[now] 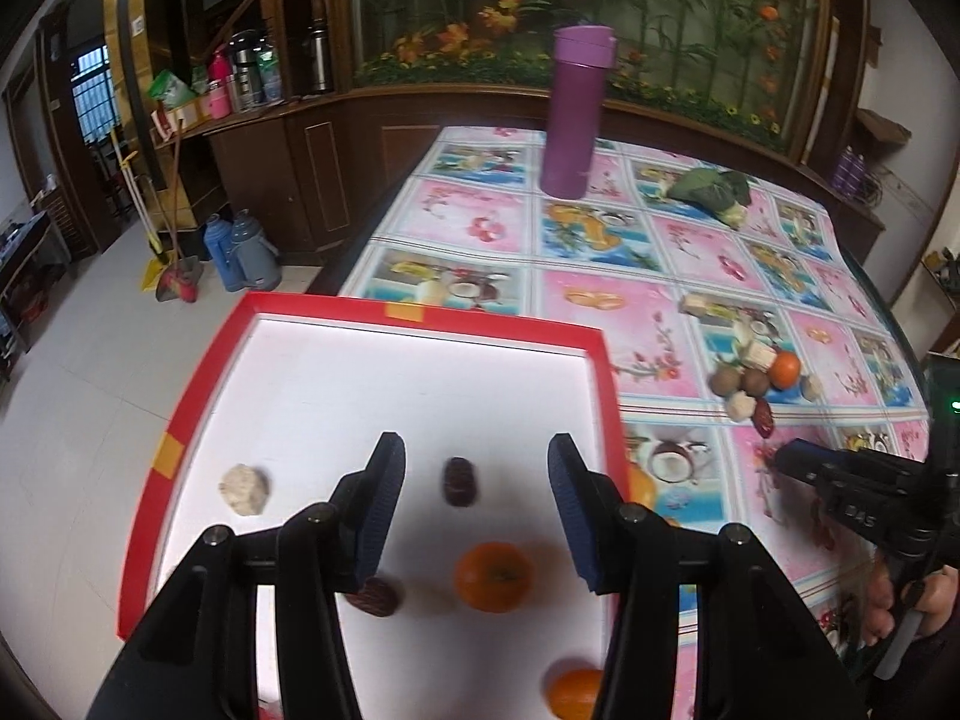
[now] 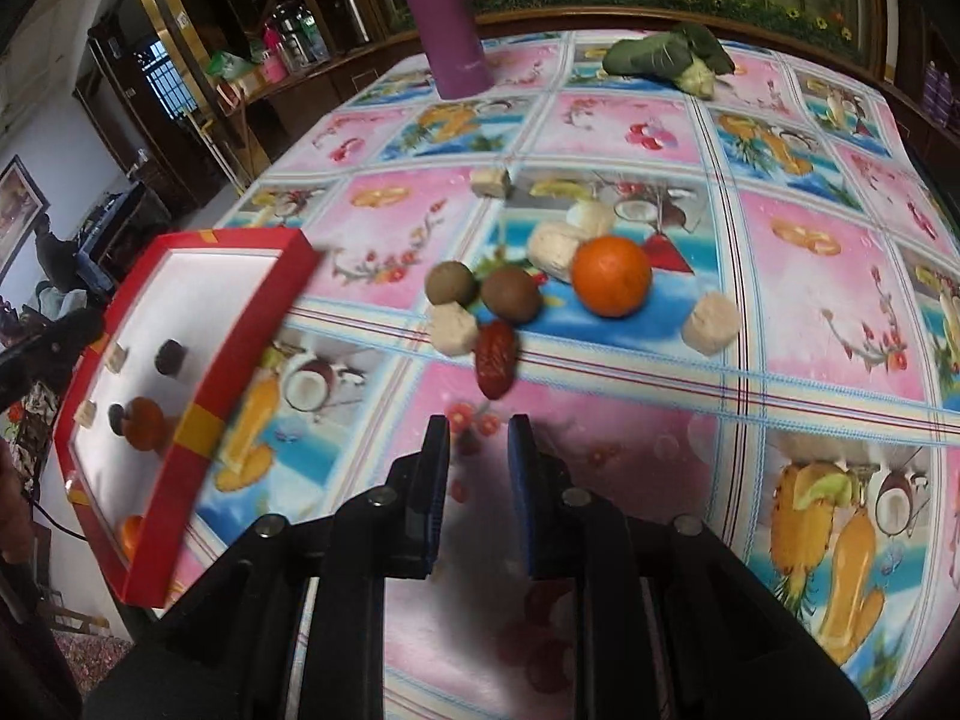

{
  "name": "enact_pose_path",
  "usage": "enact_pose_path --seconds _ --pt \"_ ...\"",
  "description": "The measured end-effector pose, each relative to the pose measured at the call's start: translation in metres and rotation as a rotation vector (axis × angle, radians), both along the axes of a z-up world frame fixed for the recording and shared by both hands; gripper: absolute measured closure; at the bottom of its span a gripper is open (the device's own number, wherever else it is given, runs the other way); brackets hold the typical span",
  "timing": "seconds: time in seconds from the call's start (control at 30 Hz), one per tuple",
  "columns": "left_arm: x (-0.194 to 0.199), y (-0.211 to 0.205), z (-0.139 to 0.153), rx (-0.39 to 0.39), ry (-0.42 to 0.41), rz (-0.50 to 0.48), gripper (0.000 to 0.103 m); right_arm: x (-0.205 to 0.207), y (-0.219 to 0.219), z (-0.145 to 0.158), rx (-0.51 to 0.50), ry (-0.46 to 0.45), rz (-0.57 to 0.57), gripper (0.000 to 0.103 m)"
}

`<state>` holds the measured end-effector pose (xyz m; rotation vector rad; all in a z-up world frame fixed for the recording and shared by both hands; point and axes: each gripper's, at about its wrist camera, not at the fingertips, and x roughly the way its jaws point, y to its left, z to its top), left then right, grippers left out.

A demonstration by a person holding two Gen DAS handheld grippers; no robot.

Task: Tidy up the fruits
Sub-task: 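Move both tools back over the remaining fruits on the tablecloth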

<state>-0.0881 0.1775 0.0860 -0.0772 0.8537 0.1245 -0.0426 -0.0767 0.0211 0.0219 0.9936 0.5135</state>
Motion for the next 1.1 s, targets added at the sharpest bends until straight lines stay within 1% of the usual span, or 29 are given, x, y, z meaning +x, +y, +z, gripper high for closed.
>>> enact_pose_path --seconds 0.13,0.27,0.37,0.43,0.47,0.5,0.6,0.73,0.87,0.97,1.03,1.1 --pt "-0.001 -0.009 0.003 0.008 0.001 -0.011 0.054 0.007 0.005 -0.001 0.006 -0.012 0.012 0.081" --pt "0.001 -0.02 0.002 0.005 0.011 -0.031 0.054 0.019 0.016 -0.005 -0.032 -0.02 0.01 0.081" --pt "0.006 -0.034 -0.003 0.002 0.032 -0.06 0.054 0.023 0.018 -0.005 -0.04 -0.036 0.006 0.082" --pt "0.013 -0.045 -0.007 -0.009 0.049 -0.089 0.054 0.024 0.015 -0.005 -0.027 -0.038 0.006 0.084" --pt "0.018 -0.052 -0.011 -0.016 0.057 -0.111 0.054 0.025 0.012 -0.006 -0.022 -0.036 0.003 0.09" --pt "0.022 -0.058 -0.014 -0.02 0.068 -0.125 0.054 0.027 0.008 -0.007 -0.006 -0.029 0.0 0.094" --pt "0.036 -0.079 -0.024 -0.047 0.088 -0.169 0.054 0.033 -0.003 -0.008 0.023 -0.02 -0.024 0.097" --pt "0.056 -0.106 -0.041 -0.066 0.133 -0.228 0.054 0.037 -0.016 -0.008 0.027 -0.016 -0.041 0.097" --pt "0.065 -0.115 -0.053 -0.051 0.161 -0.227 0.054 0.036 -0.018 -0.005 0.03 -0.007 0.014 0.097" --pt "0.066 -0.112 -0.056 -0.035 0.17 -0.214 0.054 0.036 -0.014 -0.001 0.042 -0.013 0.048 0.096" --pt "0.065 -0.106 -0.055 -0.04 0.168 -0.2 0.054 0.037 -0.011 -0.001 0.054 -0.004 0.064 0.096" --pt "0.063 -0.101 -0.052 -0.046 0.16 -0.187 0.054 0.037 -0.013 -0.001 0.02 -0.013 0.052 0.096"
